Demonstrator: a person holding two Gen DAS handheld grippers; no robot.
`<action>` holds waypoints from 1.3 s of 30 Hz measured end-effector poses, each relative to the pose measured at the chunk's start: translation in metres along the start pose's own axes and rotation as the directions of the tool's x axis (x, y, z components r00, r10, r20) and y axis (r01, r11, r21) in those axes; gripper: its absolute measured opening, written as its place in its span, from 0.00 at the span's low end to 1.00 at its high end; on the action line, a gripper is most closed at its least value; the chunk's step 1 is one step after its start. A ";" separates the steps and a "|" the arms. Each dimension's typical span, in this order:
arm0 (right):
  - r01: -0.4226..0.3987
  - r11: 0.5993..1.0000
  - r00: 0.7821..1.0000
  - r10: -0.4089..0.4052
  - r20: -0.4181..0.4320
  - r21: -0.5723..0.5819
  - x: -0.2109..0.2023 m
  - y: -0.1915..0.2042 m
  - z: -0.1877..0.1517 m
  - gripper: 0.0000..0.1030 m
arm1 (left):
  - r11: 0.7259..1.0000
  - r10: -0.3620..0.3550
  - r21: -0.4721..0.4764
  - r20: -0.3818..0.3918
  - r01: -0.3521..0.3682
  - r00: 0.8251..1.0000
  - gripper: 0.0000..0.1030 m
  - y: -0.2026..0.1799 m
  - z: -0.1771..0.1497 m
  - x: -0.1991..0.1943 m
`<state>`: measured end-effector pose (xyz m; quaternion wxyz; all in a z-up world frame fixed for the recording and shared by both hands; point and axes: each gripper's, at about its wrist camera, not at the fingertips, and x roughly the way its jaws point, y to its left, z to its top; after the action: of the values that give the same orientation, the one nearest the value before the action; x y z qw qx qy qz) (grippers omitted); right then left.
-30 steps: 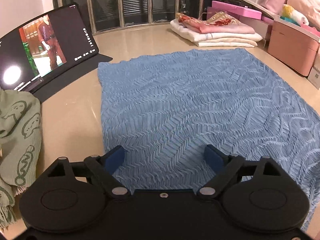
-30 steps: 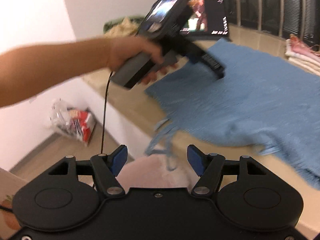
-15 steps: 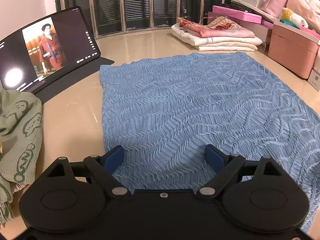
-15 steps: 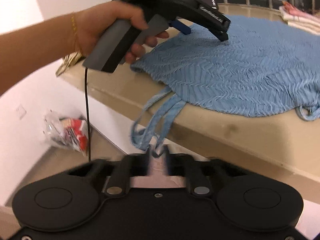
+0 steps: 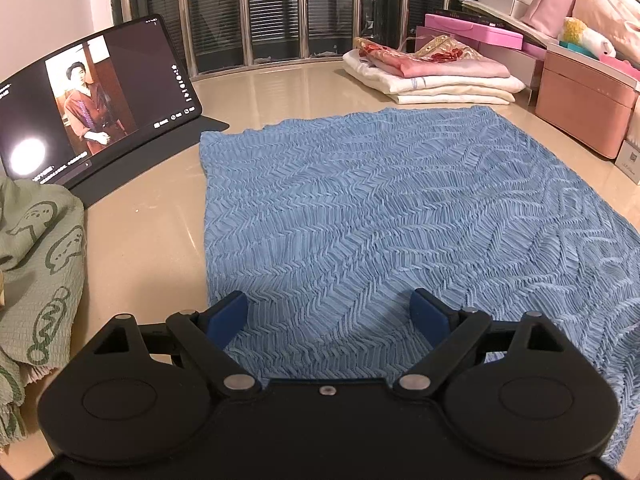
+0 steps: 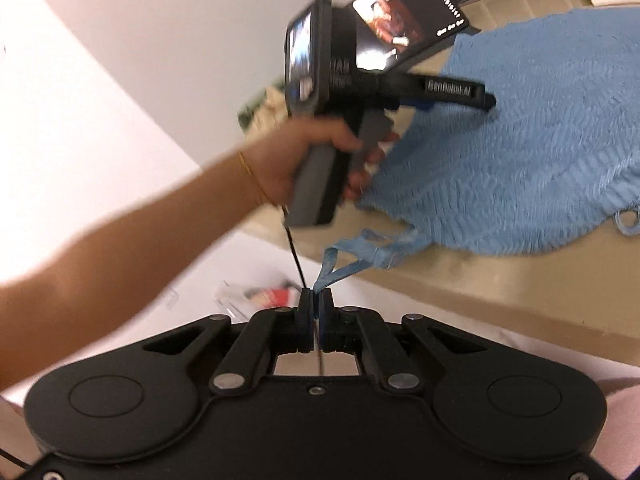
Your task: Fold clothes
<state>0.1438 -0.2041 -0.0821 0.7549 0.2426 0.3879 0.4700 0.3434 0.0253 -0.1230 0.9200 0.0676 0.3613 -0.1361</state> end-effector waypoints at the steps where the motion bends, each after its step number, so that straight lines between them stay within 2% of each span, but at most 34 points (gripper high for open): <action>1: -0.010 1.000 1.000 0.010 -0.001 0.000 -0.001 0.002 0.001 0.01 | 1.000 0.000 0.000 0.002 0.000 1.000 0.87 0.000 0.000 0.000; 4: -0.034 0.999 0.999 0.034 -0.011 -0.010 -0.003 0.008 0.002 0.01 | 1.000 0.001 -0.001 0.006 -0.001 1.000 0.88 0.000 -0.001 0.000; 7: -0.025 0.999 0.999 0.024 -0.027 -0.022 0.004 0.011 0.000 0.01 | 1.000 0.002 0.000 0.007 -0.002 1.000 0.89 0.001 -0.001 0.001; 11: -0.037 0.999 0.999 0.037 0.020 0.015 0.003 0.005 0.010 0.01 | 1.000 -0.003 0.004 0.007 0.003 1.000 0.90 0.003 -0.002 0.000; 15: -0.023 0.999 0.993 0.020 0.113 0.031 -0.009 -0.004 0.043 0.01 | 1.000 -0.011 -0.001 -0.008 0.011 1.000 0.89 0.005 0.001 0.001; 17: 0.022 0.999 0.989 -0.028 0.145 0.044 -0.010 -0.015 0.066 0.01 | 1.000 -0.027 -0.010 -0.031 0.026 0.999 0.89 0.007 0.006 0.002; 19: 0.077 0.994 0.984 -0.089 0.154 0.080 -0.006 -0.034 0.090 0.01 | 0.997 -0.060 -0.059 -0.034 0.058 0.998 0.89 0.015 0.012 -0.002; 22: 0.130 0.977 0.985 -0.146 0.089 0.170 0.011 -0.065 0.111 0.01 | 0.991 -0.084 -0.102 0.019 0.086 0.996 0.89 0.024 0.012 -0.024; 23: 0.145 0.969 0.985 -0.161 0.062 0.200 0.018 -0.075 0.116 0.04 | 0.989 -0.092 -0.115 0.037 0.095 0.995 0.89 0.027 0.012 -0.032; 26: 0.203 0.949 0.978 -0.206 -0.013 0.242 0.037 -0.092 0.115 0.05 | 0.980 -0.112 -0.156 0.091 0.126 0.989 0.89 0.035 0.013 -0.054; 29: 0.221 0.946 0.975 -0.220 -0.032 0.236 0.044 -0.096 0.109 0.08 | 0.968 -0.130 -0.193 0.146 0.158 0.981 0.89 0.044 0.012 -0.077; 31: 0.201 0.941 0.979 -0.203 -0.022 0.272 0.044 -0.102 0.103 0.08 | 0.972 -0.166 -0.146 0.127 0.184 0.978 0.89 0.035 -0.003 -0.085; 34: 0.131 0.918 0.990 -0.144 0.006 0.375 0.042 -0.116 0.100 0.18 | 0.974 -0.215 -0.061 0.084 0.220 0.973 0.81 0.018 -0.026 -0.091; 36: 0.080 0.905 0.995 -0.101 0.027 0.418 0.037 -0.121 0.099 0.34 | 0.978 -0.206 0.017 0.036 0.206 0.978 0.71 0.001 -0.038 -0.087; 37: 0.063 0.901 0.996 -0.087 0.036 0.428 0.033 -0.121 0.099 0.38 | 0.979 -0.198 0.054 0.016 0.197 0.980 0.71 -0.007 -0.043 -0.085; 38: 0.047 0.898 0.996 -0.074 0.045 0.438 0.028 -0.121 0.098 0.47 | 0.979 -0.194 0.069 -0.001 0.193 0.981 0.70 -0.012 -0.046 -0.082; 39: 0.026 0.894 0.997 -0.057 0.055 0.448 0.024 -0.120 0.098 0.50 | 0.977 -0.203 0.063 -0.006 0.203 0.979 0.70 -0.014 -0.048 -0.080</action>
<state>0.2925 -0.2357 -0.1210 0.7014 0.4167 0.4650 0.3437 0.2526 0.0384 -0.1037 0.8988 0.0594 0.3618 -0.2405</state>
